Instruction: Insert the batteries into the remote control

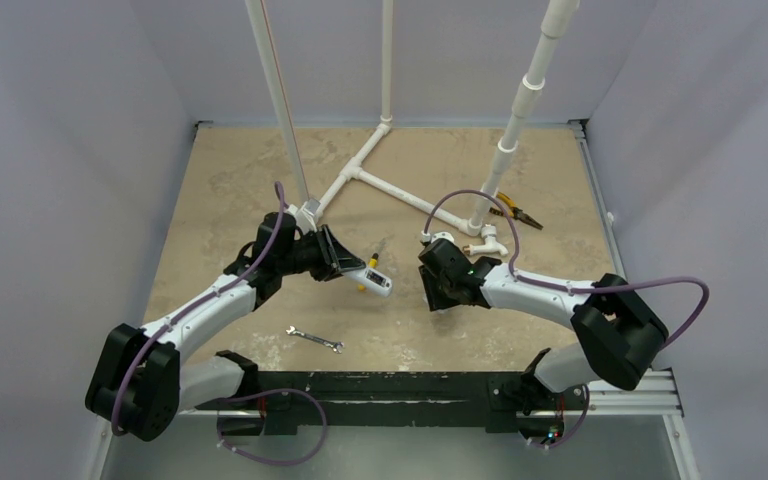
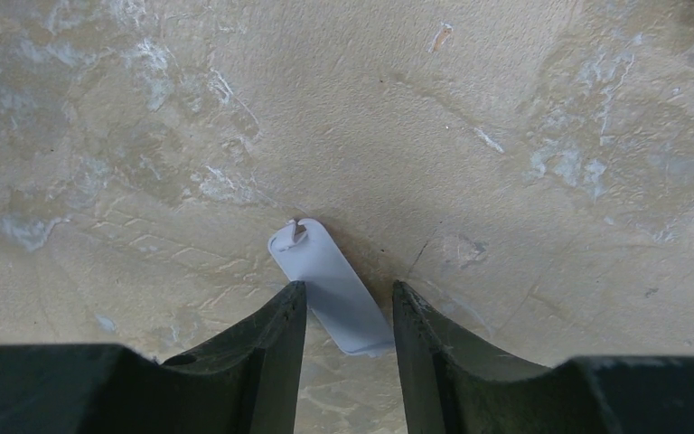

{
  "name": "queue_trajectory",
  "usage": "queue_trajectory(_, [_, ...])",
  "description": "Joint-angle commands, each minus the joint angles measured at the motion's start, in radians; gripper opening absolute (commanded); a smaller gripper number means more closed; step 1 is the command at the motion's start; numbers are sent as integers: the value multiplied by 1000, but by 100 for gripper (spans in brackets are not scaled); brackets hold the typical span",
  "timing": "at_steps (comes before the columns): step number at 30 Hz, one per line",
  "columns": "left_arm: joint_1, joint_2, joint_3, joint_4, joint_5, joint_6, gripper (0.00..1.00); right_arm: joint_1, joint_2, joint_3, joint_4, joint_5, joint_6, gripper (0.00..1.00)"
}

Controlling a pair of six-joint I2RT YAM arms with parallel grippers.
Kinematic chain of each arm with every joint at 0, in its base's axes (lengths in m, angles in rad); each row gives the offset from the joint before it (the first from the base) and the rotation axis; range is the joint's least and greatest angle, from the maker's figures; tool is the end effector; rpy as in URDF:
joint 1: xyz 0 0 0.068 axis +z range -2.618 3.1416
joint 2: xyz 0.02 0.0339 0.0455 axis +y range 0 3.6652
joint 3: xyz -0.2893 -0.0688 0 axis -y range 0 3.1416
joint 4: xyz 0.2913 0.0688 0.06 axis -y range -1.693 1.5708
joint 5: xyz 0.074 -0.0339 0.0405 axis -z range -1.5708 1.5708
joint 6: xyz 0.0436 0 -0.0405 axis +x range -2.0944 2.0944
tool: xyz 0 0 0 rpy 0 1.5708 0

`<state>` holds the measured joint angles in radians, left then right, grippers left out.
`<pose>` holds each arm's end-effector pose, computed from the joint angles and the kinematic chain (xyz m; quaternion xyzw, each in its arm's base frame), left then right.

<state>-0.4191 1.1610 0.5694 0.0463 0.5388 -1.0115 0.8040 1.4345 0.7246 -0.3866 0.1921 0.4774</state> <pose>0.2423 -0.1324 0.2084 -0.1203 0.8415 -0.4852 0.2049 0.2100 0.2060 0.1519 -0.1351 0.9583 0.0651 0.2432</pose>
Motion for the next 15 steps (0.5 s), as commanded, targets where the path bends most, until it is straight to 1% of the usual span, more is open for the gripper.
queue_trajectory(1, [9,-14,-2,60,16,-9,0,11,42,-38,-74,-52,13,39])
queue_trajectory(4, [9,-14,-3,61,15,-10,0,14,62,-34,-77,-57,8,36])
queue_trajectory(10, [9,-14,-3,62,13,-10,0,29,93,-30,-64,-81,8,22])
queue_trajectory(15, [10,-4,2,62,15,-10,0,32,80,-33,-51,-86,11,10])
